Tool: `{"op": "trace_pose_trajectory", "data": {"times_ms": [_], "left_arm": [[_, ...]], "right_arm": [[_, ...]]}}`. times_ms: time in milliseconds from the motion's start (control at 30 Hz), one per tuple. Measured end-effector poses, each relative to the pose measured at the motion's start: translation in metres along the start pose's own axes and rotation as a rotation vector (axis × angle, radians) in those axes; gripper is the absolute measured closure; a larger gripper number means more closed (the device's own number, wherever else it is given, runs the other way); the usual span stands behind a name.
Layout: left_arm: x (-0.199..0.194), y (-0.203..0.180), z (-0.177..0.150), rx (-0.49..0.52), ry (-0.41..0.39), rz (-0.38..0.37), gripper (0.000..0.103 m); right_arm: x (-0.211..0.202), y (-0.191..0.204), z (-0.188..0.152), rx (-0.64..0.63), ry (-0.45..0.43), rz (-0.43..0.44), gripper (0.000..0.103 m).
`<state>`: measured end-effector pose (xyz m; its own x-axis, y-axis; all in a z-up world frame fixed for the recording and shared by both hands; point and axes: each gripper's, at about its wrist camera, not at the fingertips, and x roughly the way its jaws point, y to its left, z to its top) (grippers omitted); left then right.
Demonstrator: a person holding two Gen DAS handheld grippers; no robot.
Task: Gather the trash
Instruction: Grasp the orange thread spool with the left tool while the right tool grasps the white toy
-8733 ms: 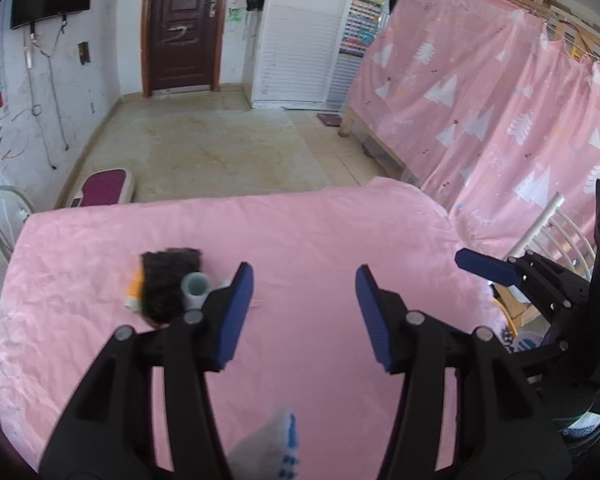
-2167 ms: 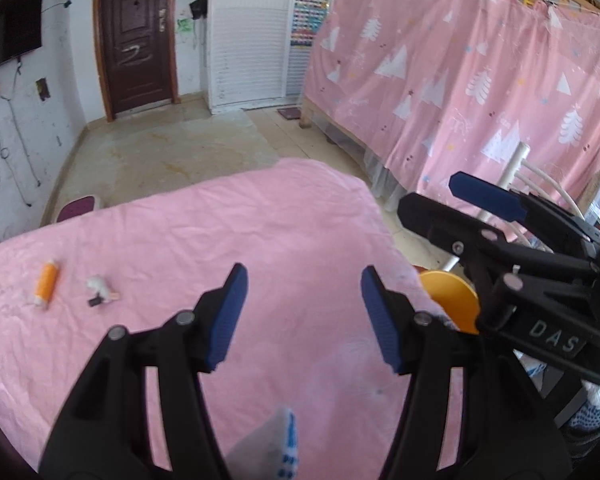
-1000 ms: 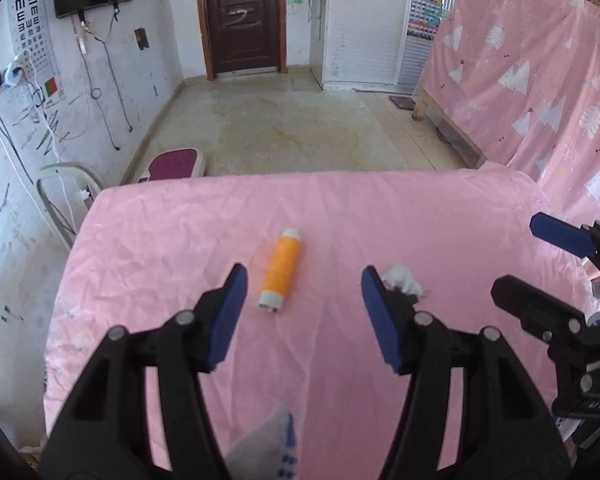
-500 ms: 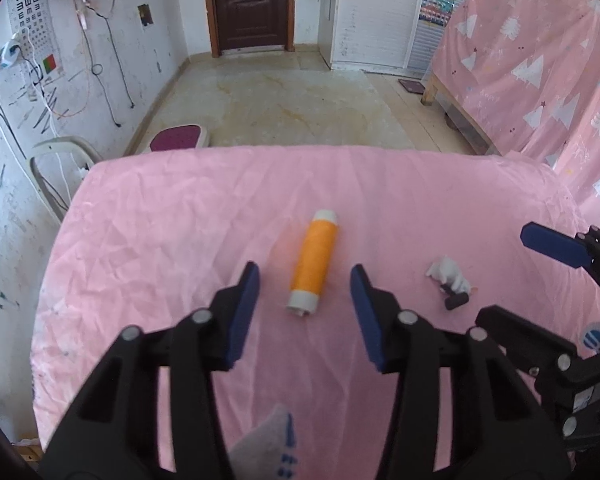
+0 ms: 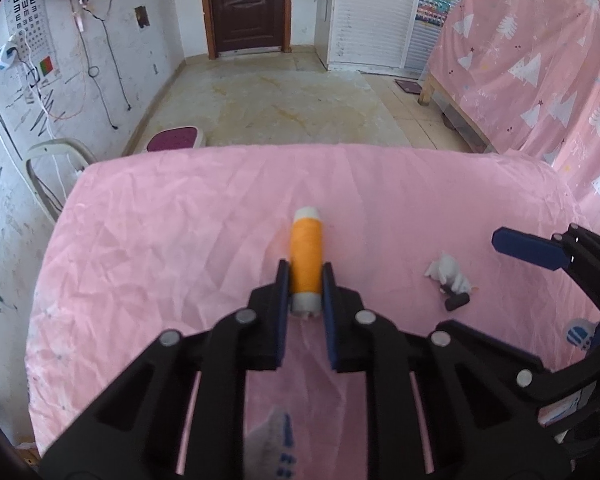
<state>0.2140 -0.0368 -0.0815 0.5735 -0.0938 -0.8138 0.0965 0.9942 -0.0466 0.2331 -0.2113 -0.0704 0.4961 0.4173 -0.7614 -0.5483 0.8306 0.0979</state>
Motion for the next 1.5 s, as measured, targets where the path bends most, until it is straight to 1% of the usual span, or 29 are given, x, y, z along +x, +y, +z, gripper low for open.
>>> {"op": "trace_pose_trajectory", "data": {"times_ms": [67,133,167,233,333,400,533,667,867,1000,1267,1500], "left_arm": [[-0.002,0.005,-0.003,-0.011,-0.005,-0.003,0.089],[-0.005,0.010,-0.002,-0.027,-0.017,-0.002,0.089],[-0.007,0.012,-0.002,-0.031,-0.019,-0.005,0.089],[-0.009,0.014,-0.002,-0.037,-0.026,-0.009,0.089],[-0.012,0.013,-0.002,-0.032,-0.036,-0.010,0.089],[-0.015,0.013,-0.003,-0.027,-0.045,-0.011,0.089],[-0.021,0.009,-0.007,-0.016,-0.066,-0.010,0.089],[-0.028,0.004,-0.008,-0.009,-0.084,-0.011,0.089],[-0.041,-0.013,-0.011,0.011,-0.101,-0.027,0.089],[-0.049,-0.027,-0.012,0.026,-0.114,-0.031,0.089],[-0.065,-0.068,-0.018,0.071,-0.136,-0.051,0.089],[-0.076,-0.111,-0.020,0.100,-0.147,-0.110,0.089]], "right_arm": [[0.001,0.001,0.000,-0.007,0.002,-0.005,0.040],[0.002,0.000,-0.001,-0.010,0.008,-0.013,0.054],[0.003,0.000,-0.001,-0.013,0.015,-0.017,0.058],[0.007,0.003,-0.001,-0.027,0.031,-0.025,0.072],[0.011,0.009,-0.001,-0.056,0.039,-0.040,0.083],[0.011,0.014,-0.002,-0.074,0.038,-0.049,0.085],[0.011,0.014,-0.003,-0.073,0.031,-0.062,0.085],[0.001,0.013,-0.002,-0.061,0.005,-0.068,0.085],[-0.026,0.006,-0.007,-0.031,-0.043,-0.069,0.085],[-0.045,-0.002,-0.014,-0.012,-0.072,-0.088,0.085],[-0.086,-0.024,-0.033,0.046,-0.138,-0.135,0.085],[-0.123,-0.052,-0.057,0.103,-0.200,-0.169,0.085]]}}
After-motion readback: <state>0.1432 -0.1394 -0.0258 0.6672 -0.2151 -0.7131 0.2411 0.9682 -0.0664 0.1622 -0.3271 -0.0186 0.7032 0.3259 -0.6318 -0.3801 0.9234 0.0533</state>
